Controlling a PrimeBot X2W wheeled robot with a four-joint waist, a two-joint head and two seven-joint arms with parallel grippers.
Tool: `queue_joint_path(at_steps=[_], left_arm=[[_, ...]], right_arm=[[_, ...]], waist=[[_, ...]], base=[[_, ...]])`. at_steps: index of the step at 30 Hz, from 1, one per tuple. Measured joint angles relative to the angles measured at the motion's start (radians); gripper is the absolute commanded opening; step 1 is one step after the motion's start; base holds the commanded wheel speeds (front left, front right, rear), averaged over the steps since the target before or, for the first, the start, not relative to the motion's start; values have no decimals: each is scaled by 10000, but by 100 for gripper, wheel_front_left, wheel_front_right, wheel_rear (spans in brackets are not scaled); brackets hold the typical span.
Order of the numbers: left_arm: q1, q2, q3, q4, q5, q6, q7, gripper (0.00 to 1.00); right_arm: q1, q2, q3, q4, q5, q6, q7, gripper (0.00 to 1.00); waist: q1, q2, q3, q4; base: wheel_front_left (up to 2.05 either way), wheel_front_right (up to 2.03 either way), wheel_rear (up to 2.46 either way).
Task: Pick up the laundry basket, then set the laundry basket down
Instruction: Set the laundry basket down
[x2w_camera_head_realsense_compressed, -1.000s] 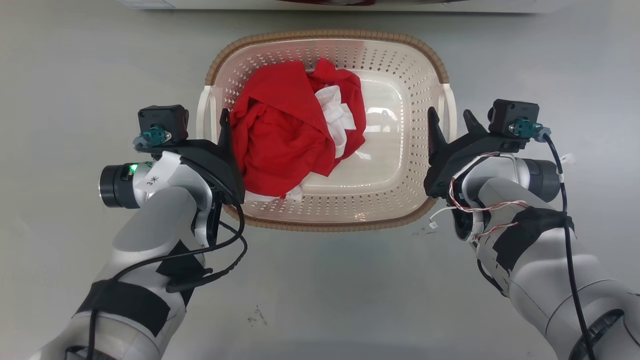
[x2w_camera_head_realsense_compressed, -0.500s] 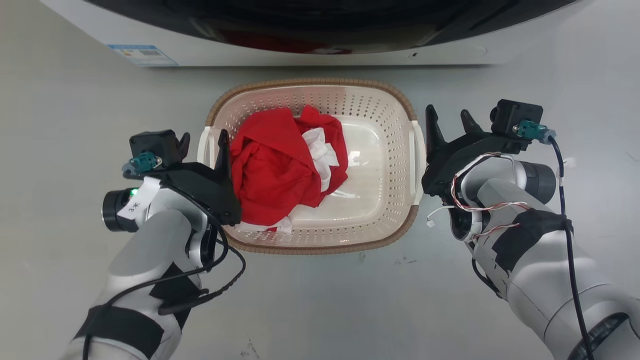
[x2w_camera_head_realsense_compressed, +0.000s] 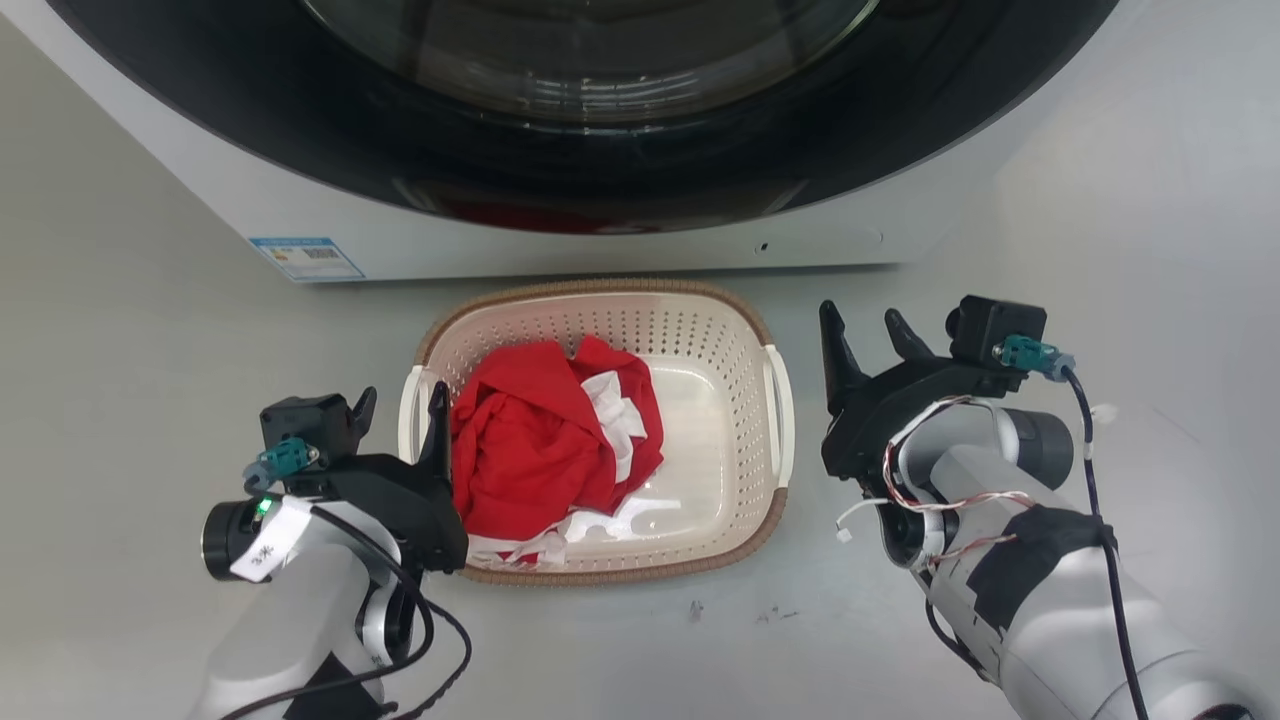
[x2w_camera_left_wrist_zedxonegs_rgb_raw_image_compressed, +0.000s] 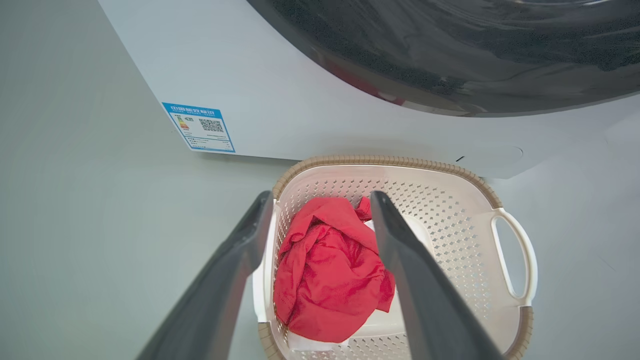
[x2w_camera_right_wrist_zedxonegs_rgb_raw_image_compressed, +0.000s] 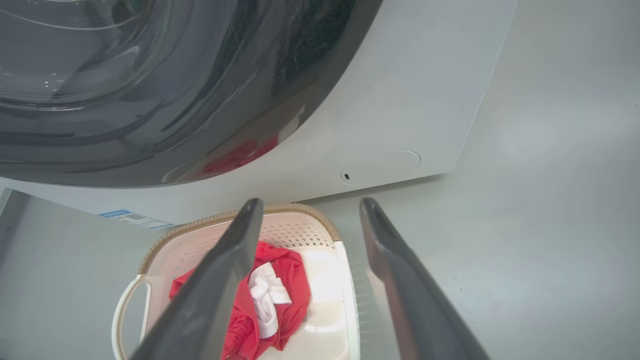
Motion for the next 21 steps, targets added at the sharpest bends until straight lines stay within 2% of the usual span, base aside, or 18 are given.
queue_joint_path(at_steps=[11, 21], left_arm=[[1997, 88, 650, -1662, 857, 336, 0, 100], [3998, 291, 1289, -3469, 1645, 439, 0, 100]], right_arm=[[1871, -395, -648, -1043, -930, 0, 0, 100], [3658, -627, -1371, -2476, -1883, -15, 0, 100]], waist=[[0, 0, -1490, -187], [0, 0, -2850, -303]], base=[[0, 0, 0], [0, 0, 0]])
